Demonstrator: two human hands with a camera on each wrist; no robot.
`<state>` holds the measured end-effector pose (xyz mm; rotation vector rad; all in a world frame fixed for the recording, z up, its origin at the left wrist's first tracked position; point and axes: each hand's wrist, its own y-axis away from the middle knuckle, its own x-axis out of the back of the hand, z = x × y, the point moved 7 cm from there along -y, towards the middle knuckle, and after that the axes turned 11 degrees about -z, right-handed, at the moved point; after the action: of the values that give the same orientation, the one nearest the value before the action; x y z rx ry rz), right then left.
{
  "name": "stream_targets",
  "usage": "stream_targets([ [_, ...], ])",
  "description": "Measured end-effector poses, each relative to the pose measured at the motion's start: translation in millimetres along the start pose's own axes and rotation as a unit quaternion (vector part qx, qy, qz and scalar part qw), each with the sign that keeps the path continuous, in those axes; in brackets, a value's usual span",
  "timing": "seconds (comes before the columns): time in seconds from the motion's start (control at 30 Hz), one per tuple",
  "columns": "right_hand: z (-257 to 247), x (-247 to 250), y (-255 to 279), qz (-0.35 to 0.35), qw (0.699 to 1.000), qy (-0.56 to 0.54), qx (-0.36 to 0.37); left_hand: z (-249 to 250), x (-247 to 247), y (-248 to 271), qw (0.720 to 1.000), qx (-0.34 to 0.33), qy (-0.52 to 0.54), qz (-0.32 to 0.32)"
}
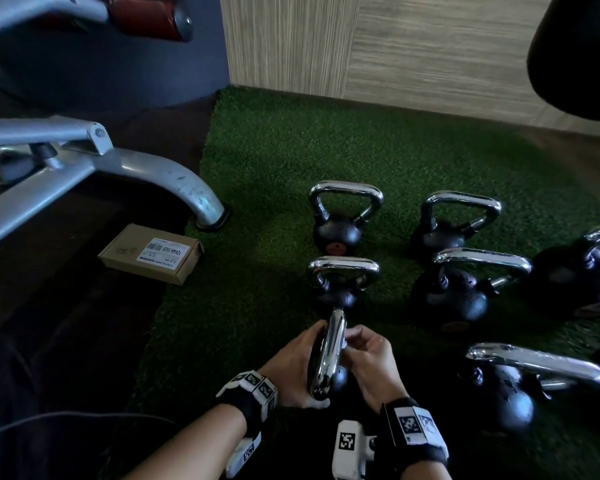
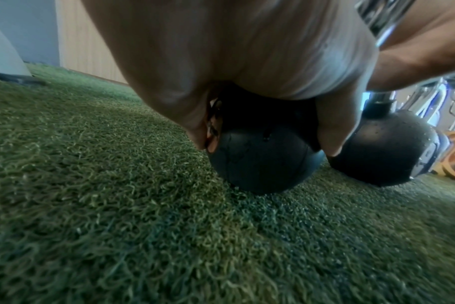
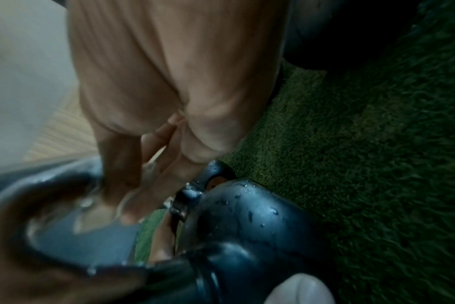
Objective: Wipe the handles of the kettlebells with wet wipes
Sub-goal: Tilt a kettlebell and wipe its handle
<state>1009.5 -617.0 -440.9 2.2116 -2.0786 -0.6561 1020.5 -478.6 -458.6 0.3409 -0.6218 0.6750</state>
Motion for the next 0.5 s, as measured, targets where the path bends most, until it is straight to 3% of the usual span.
stream_targets([
  [0.1, -11, 11, -7, 0.090, 0.992, 0.087, 0.026, -3, 1, -2, 1.000, 0.012, 0.009, 0.009],
  [0.23, -18, 12, -12, 0.144, 0.965, 0.217, 0.024, -9, -1, 0, 1.000, 0.013, 0.026, 0.012],
  [0.5, -21, 4, -12, 0.165, 0.940, 0.297, -0.010, -18, -4, 0, 0.998, 0.038, 0.055, 0.012],
])
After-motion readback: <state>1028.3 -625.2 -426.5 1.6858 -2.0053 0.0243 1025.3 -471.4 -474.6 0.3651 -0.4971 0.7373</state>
